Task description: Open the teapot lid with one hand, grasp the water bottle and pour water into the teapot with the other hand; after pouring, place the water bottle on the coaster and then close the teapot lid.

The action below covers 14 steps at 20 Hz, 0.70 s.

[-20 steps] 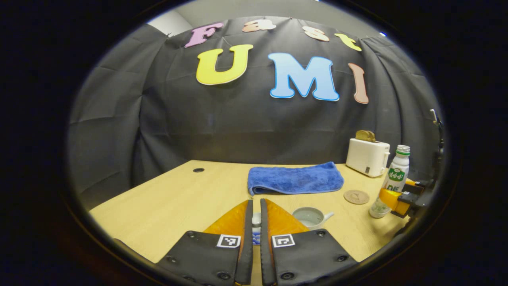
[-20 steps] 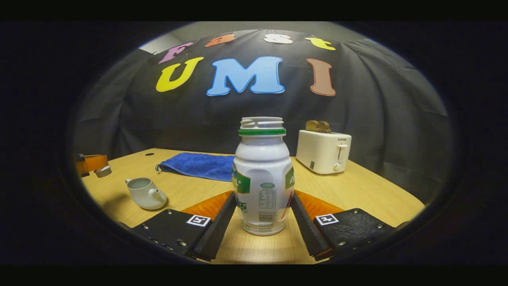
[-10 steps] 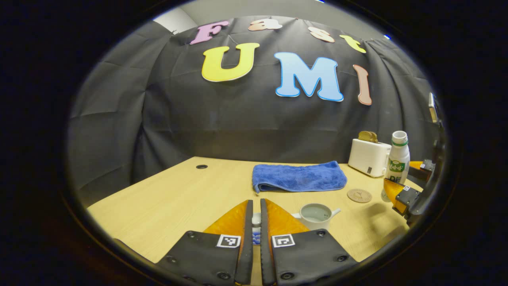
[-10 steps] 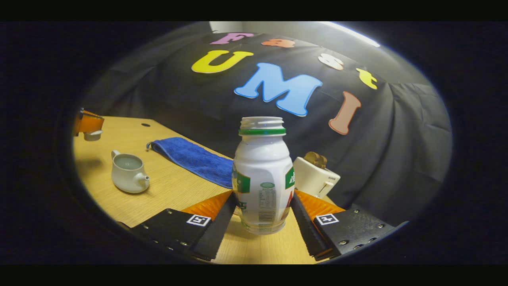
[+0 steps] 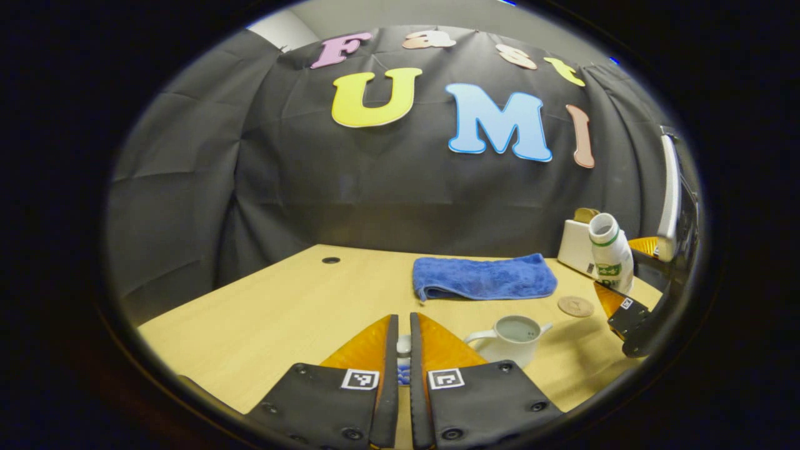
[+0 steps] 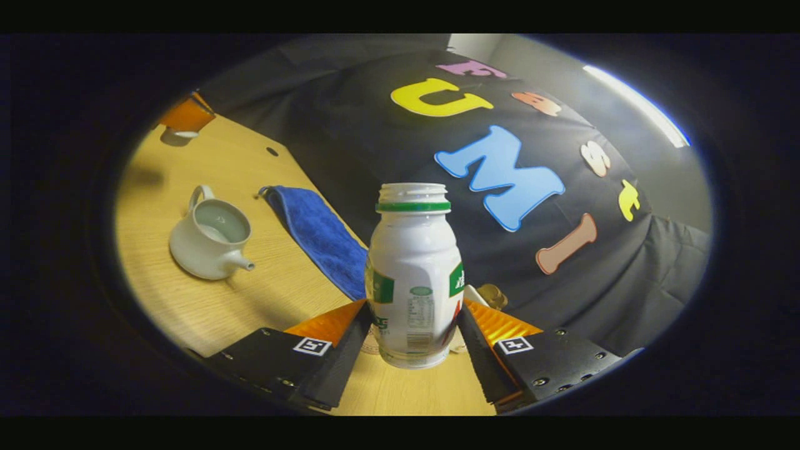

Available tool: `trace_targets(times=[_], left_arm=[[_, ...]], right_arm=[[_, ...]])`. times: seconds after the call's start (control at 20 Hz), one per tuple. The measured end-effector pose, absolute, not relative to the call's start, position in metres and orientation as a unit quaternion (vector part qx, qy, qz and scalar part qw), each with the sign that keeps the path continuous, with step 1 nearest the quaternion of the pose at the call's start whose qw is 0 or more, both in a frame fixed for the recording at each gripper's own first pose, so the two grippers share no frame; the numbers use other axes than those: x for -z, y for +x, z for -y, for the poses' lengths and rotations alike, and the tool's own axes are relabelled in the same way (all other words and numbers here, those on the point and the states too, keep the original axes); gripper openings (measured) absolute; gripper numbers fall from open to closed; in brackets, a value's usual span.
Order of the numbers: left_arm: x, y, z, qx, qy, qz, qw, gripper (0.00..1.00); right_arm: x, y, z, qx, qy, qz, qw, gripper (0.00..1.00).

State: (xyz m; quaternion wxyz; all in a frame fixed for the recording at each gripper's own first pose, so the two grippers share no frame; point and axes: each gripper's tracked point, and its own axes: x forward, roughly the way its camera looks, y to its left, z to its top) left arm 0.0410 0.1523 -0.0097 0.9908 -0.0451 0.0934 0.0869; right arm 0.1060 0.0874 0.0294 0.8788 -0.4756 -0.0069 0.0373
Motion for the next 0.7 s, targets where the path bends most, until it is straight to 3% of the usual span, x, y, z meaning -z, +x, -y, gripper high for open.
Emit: trace_targets(times=[0.65,0.7], left_arm=[[0.022,0.031,-0.174,-0.103,-0.048,-0.104,0.988,0.15],[0.023,0.031,-0.174,-0.103,-0.049,-0.105,0.988,0.19]], right_arm=[[-0.011,0.091,-0.107,-0.038,-0.649,0.040,0.759,0.81],[-0.009,0.092,-0.107,-0.038,-0.659,0.044,0.750,0.81]])
